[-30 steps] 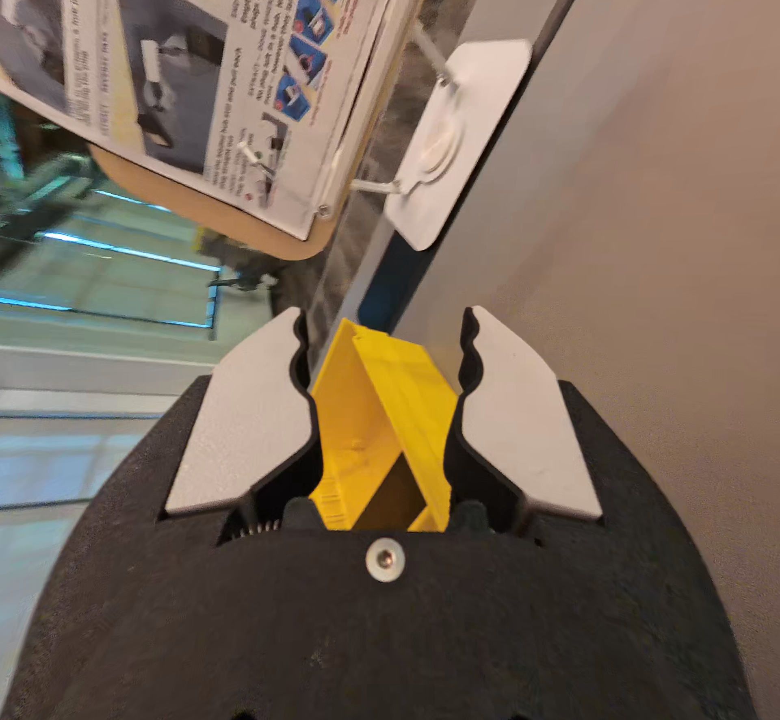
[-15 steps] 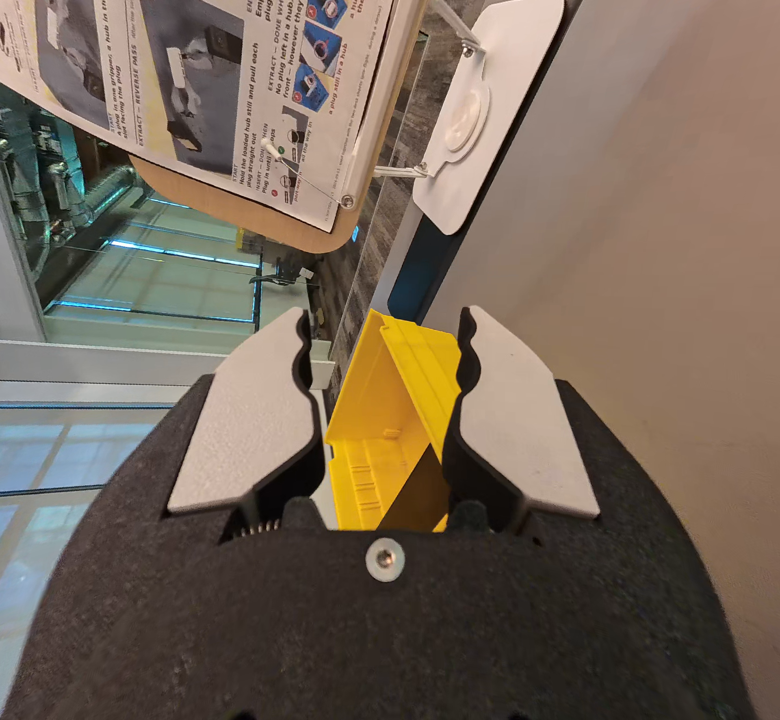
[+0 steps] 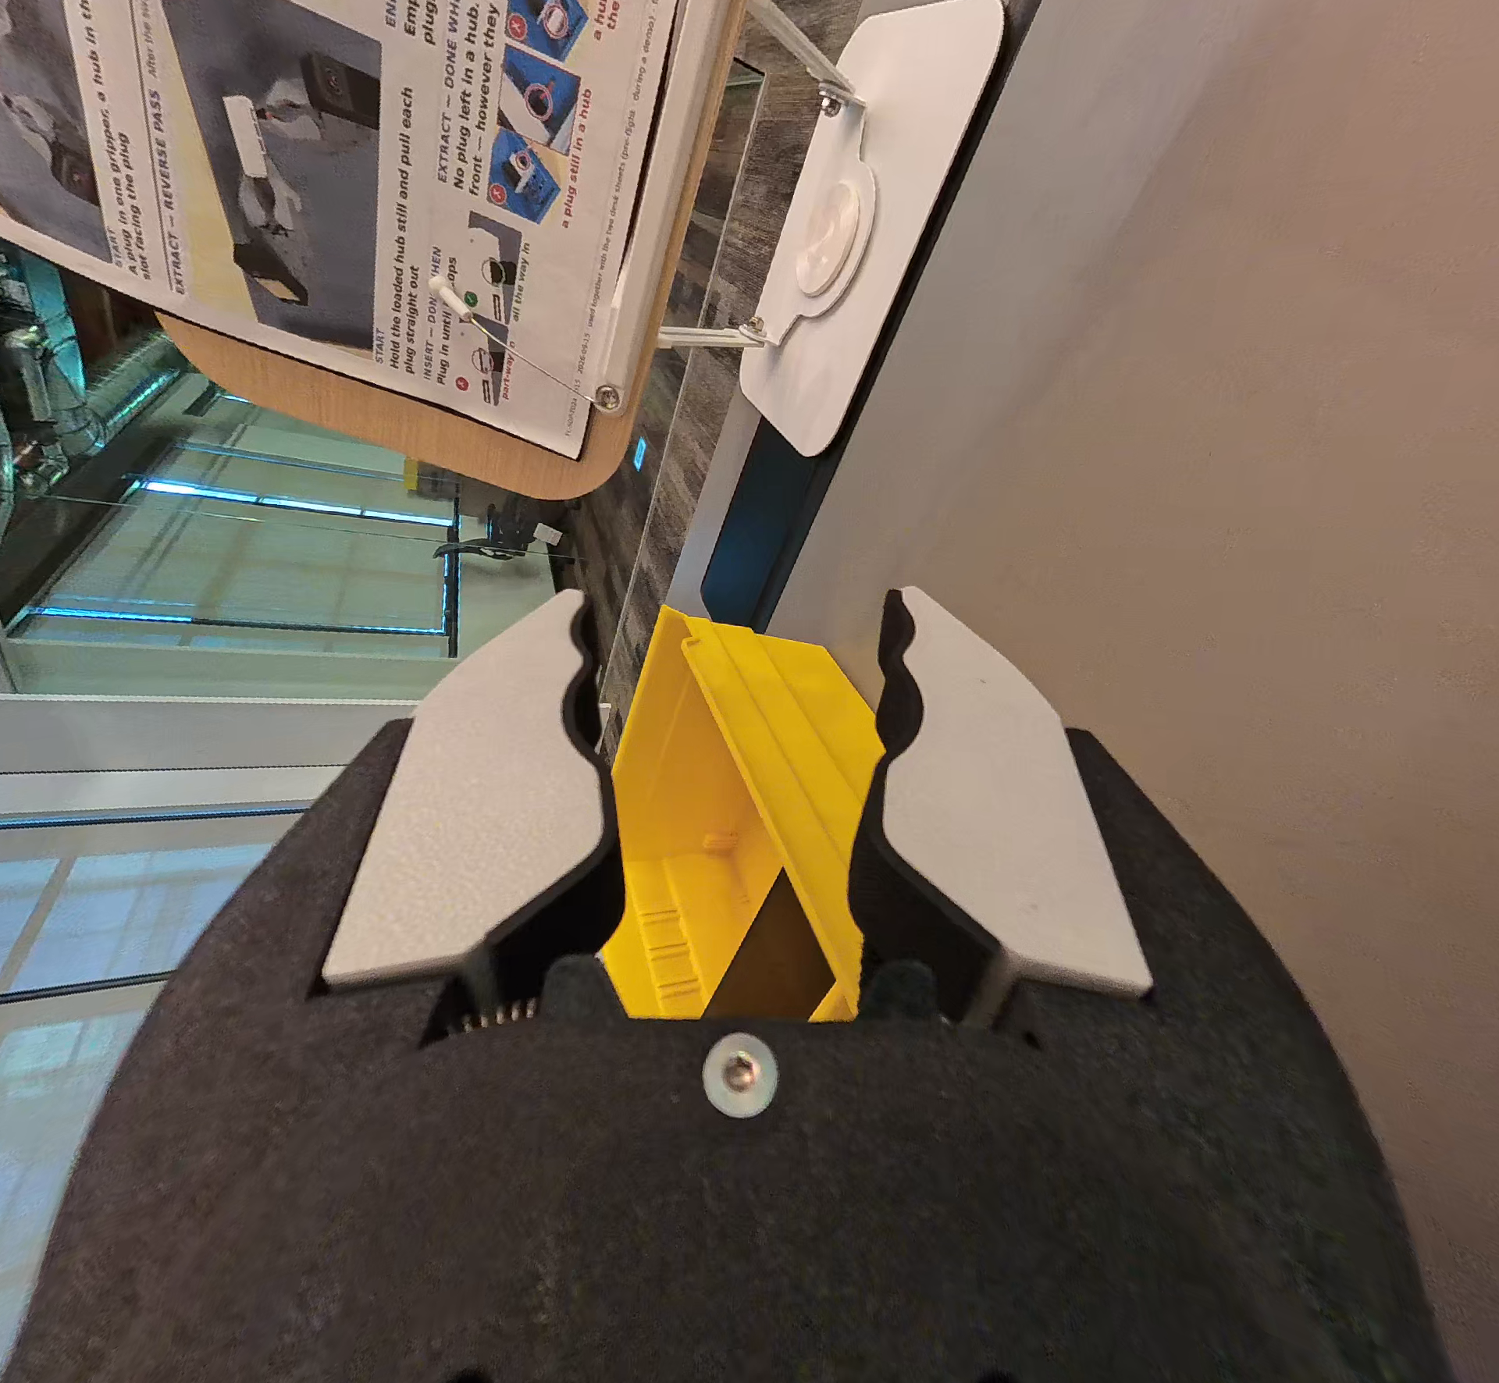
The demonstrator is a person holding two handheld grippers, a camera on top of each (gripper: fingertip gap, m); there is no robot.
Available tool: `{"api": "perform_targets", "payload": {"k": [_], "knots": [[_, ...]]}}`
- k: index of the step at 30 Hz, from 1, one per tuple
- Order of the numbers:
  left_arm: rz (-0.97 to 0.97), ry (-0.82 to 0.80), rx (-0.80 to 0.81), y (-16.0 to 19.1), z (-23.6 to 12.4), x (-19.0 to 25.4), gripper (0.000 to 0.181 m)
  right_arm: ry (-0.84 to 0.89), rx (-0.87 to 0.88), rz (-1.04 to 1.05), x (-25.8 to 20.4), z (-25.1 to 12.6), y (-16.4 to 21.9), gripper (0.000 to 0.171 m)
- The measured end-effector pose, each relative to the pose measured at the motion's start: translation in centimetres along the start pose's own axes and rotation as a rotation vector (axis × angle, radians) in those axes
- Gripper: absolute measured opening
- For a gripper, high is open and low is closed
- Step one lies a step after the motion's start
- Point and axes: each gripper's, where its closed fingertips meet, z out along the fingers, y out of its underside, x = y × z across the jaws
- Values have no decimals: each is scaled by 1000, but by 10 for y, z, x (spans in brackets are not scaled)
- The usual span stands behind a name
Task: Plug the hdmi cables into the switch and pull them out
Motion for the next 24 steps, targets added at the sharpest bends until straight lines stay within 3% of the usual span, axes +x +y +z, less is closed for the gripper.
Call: {"api": "perform_targets", "payload": {"k": [5,11,14,18,20,24], "knots": [[-2,11,7,-2,-2,1,66,-32,-132,83,13,28,63,19],[-24,25,20,-2,-4,-1,66,-40,-410,208,49,56,191,19],[-32,32,23,-2,-5,-2,66,50,-523,226,70,63,241,20],[-46,31,15,3,-4,-7,67,139,-464,259,89,66,244,29],[-65,26,12,6,-4,-12,67,228,-483,177,103,60,244,52],[-108,15,6,15,-5,-27,67,320,-398,-38,111,38,218,55]]}}
